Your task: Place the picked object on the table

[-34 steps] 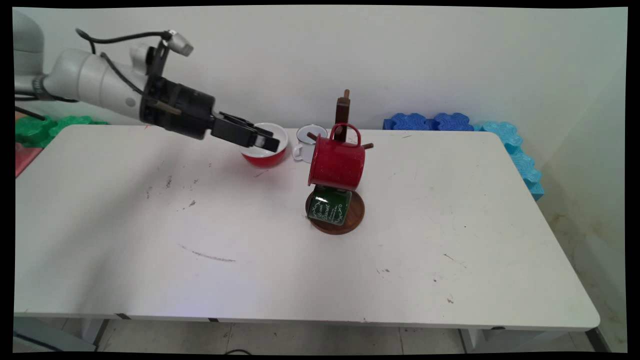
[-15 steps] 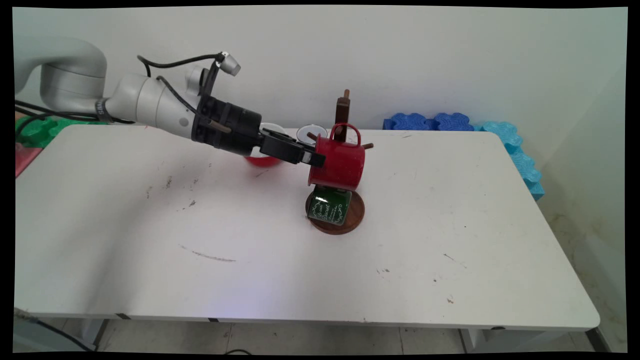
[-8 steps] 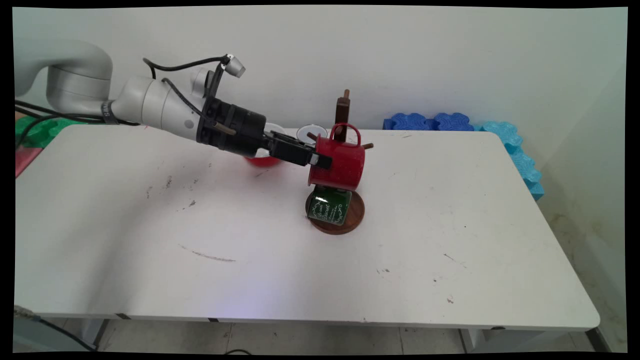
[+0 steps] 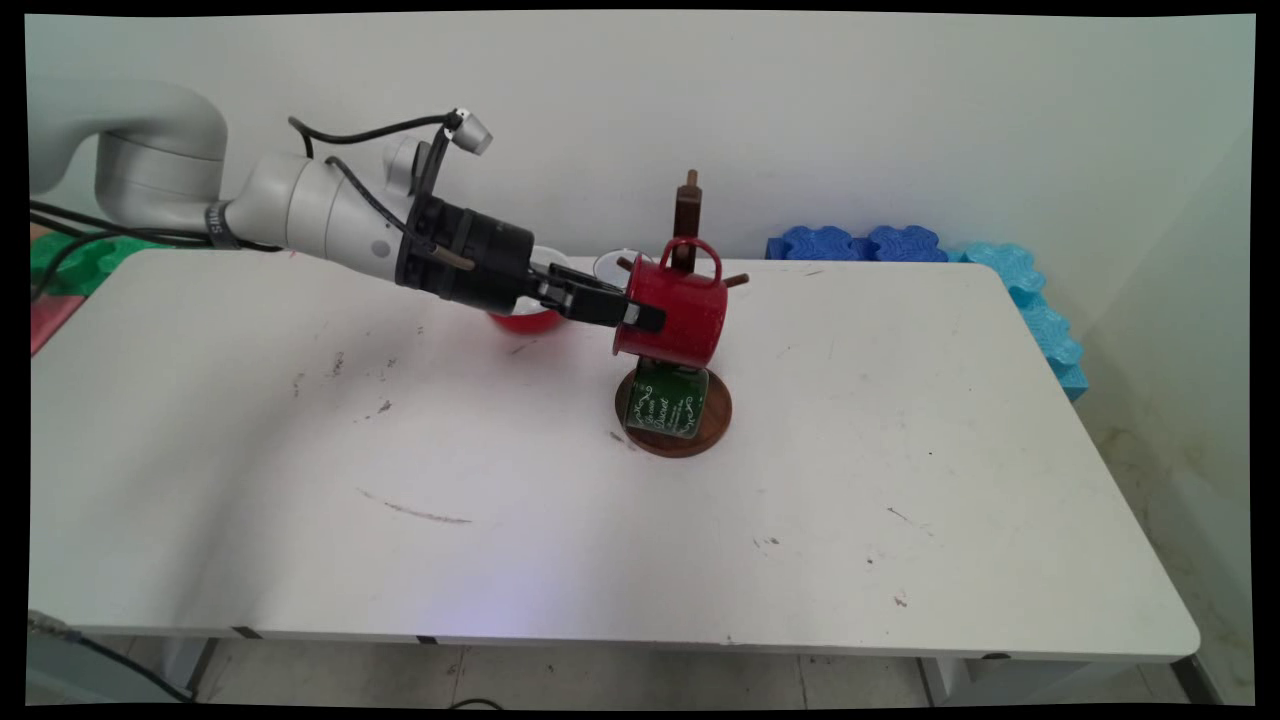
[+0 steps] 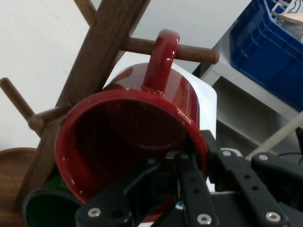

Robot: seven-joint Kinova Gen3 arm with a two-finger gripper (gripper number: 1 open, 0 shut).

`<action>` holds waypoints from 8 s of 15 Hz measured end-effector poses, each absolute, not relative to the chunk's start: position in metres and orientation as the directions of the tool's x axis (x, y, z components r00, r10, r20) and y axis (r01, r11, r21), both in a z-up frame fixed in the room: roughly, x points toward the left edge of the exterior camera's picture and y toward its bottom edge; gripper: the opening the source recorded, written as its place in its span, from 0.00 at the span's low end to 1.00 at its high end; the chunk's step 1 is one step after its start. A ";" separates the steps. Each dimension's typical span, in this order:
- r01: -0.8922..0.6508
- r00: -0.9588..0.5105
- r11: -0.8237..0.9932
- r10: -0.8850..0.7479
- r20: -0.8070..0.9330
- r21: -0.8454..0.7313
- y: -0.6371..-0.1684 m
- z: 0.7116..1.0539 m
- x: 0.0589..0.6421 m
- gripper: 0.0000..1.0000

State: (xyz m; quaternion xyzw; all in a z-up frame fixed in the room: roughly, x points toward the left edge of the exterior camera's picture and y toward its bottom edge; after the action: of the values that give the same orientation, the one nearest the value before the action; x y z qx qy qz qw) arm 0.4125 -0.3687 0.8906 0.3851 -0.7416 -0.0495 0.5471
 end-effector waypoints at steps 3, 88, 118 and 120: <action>-0.517 -0.106 0.698 -0.626 0.772 0.495 -0.369 0.891 0.412 0.00; -0.517 -0.702 0.855 -0.399 0.590 -0.038 -0.328 0.901 0.522 0.00; -0.397 -0.876 0.882 -0.282 0.392 -0.254 -0.346 0.844 0.510 0.00; -0.396 -0.877 0.881 -0.280 0.390 -0.258 -0.348 0.843 0.509 1.00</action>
State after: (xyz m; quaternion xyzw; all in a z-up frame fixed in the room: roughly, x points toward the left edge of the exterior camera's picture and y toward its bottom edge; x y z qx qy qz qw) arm 0.5085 -0.3478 0.8426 0.1769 -0.9543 0.1673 0.1732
